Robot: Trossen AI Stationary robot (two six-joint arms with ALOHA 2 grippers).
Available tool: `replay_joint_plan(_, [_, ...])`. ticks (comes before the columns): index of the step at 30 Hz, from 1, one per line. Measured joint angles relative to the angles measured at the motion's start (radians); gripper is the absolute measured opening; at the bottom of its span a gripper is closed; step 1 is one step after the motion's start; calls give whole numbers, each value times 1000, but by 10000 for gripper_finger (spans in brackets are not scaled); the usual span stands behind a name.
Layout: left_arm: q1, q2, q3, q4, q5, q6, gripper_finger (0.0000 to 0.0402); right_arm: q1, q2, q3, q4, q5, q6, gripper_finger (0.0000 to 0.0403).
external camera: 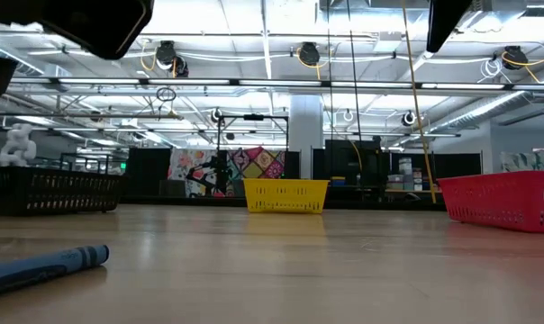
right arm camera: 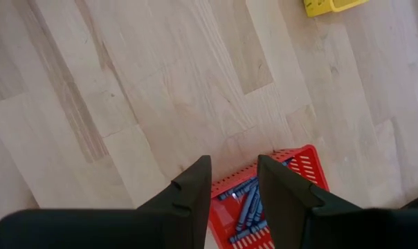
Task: Sort crayons
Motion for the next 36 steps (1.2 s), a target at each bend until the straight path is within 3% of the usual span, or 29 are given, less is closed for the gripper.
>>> replay_joint_plan(15, [-2, 52, 5, 55, 25, 1, 128, 0, 0, 0, 4, 0, 0, 105])
replay_joint_plan(25, [0, 97, 36, -68, 62, -58, 127, 0, 0, 0, 8, 0, 0, 105])
replay_joint_plan(36, [2, 120, 34, -69, 55, -34, 127, 0, 0, 0, 19, 0, -19, 105])
